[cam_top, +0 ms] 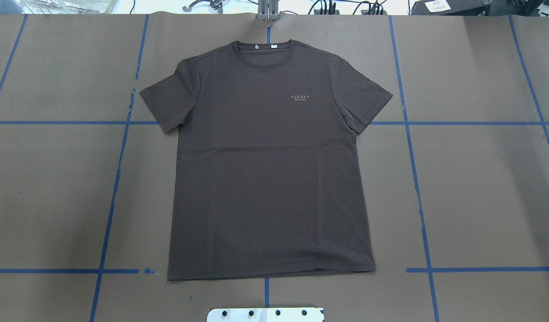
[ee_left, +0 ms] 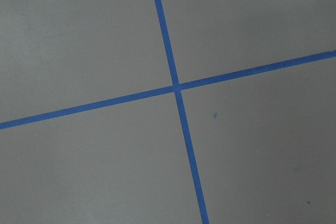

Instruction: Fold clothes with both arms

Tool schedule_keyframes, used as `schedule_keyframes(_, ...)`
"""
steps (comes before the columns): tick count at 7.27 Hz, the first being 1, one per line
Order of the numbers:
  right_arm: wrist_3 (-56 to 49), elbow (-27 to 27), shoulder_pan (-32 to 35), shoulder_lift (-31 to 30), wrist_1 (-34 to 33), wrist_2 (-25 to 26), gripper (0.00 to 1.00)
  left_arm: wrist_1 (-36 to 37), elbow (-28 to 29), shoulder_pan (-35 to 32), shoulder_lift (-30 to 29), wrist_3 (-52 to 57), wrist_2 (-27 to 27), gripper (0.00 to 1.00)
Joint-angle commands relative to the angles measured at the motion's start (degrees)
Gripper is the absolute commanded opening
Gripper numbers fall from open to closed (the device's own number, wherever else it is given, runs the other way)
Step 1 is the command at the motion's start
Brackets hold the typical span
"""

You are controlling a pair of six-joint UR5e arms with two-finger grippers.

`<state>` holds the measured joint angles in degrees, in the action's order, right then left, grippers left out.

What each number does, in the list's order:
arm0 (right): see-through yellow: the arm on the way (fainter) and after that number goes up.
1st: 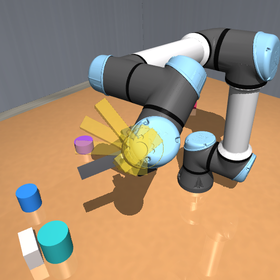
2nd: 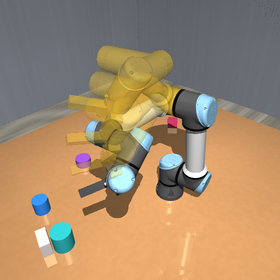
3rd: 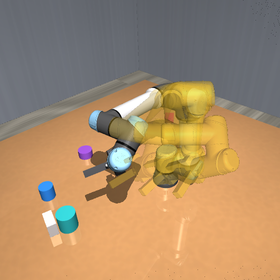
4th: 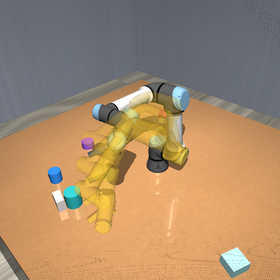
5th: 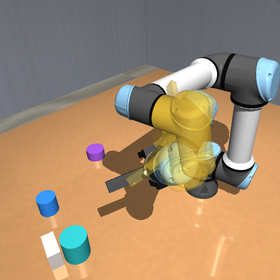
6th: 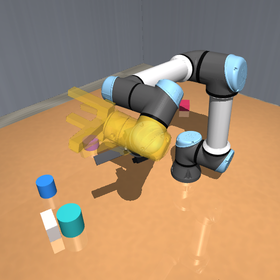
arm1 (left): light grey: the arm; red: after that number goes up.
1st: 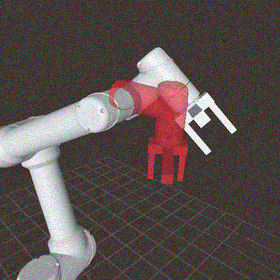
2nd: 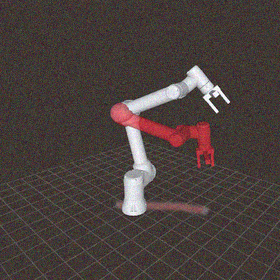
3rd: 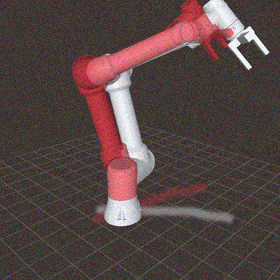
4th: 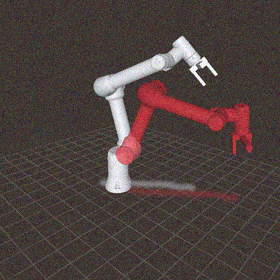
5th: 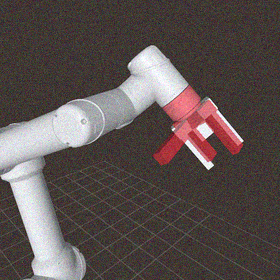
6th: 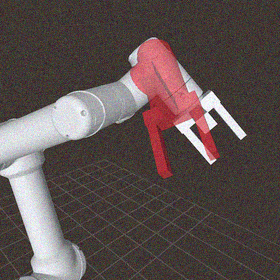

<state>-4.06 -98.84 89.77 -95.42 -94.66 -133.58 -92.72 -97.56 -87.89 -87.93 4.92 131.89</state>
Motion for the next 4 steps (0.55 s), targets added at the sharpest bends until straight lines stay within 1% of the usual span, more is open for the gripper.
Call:
schedule_keyframes(1, 0.80, -0.73, -0.03, -0.64, 0.09, 0.16, 1.00, 0.00, 0.01, 0.00, 0.21, 0.09, 0.12, 1.00)
schedule_keyframes(3, 0.90, -0.65, -0.03, 0.14, 0.09, 0.07, 1.00, -0.18, -0.34, -0.09, -0.66, -0.52, -0.32, 1.00)
schedule_keyframes(4, 0.90, -0.31, -1.77, 3.11, 0.87, 0.16, 1.00, -0.52, -0.52, -0.09, -2.67, -0.44, -0.15, 1.00)
